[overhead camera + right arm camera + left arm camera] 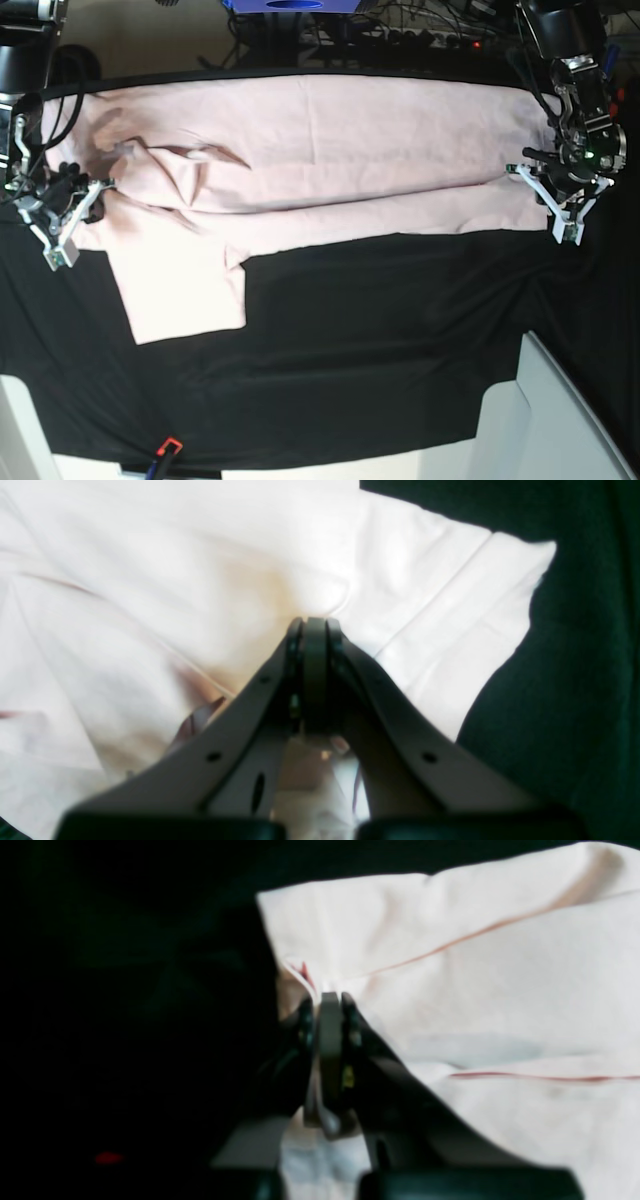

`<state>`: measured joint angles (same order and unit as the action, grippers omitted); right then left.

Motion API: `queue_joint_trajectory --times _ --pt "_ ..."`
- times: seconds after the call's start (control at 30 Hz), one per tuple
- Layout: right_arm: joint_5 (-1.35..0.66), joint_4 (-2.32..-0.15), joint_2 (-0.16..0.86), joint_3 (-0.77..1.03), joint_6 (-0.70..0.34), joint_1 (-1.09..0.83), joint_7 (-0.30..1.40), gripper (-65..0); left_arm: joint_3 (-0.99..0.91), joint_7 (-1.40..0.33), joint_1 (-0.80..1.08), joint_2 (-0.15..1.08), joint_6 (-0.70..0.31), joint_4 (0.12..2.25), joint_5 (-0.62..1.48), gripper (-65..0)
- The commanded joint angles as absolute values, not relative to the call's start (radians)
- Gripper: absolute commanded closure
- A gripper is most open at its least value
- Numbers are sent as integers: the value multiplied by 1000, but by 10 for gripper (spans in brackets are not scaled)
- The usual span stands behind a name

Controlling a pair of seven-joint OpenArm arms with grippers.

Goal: Fold the T-shirt properly
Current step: 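Lay the folded edge flat with both grippers and open them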

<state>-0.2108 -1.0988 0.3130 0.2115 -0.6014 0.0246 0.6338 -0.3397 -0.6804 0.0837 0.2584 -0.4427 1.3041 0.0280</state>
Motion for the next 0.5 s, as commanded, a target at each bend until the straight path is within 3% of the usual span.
queue_joint_trajectory --times 0.0,0.47 --pt "-220 -1118 332 219 -604 39 621 0 -343 -664 73 286 -433 1320 30 0" --pt "-217 -1118 369 216 -604 76 628 0 -349 -664 50 303 -433 1316 30 0"
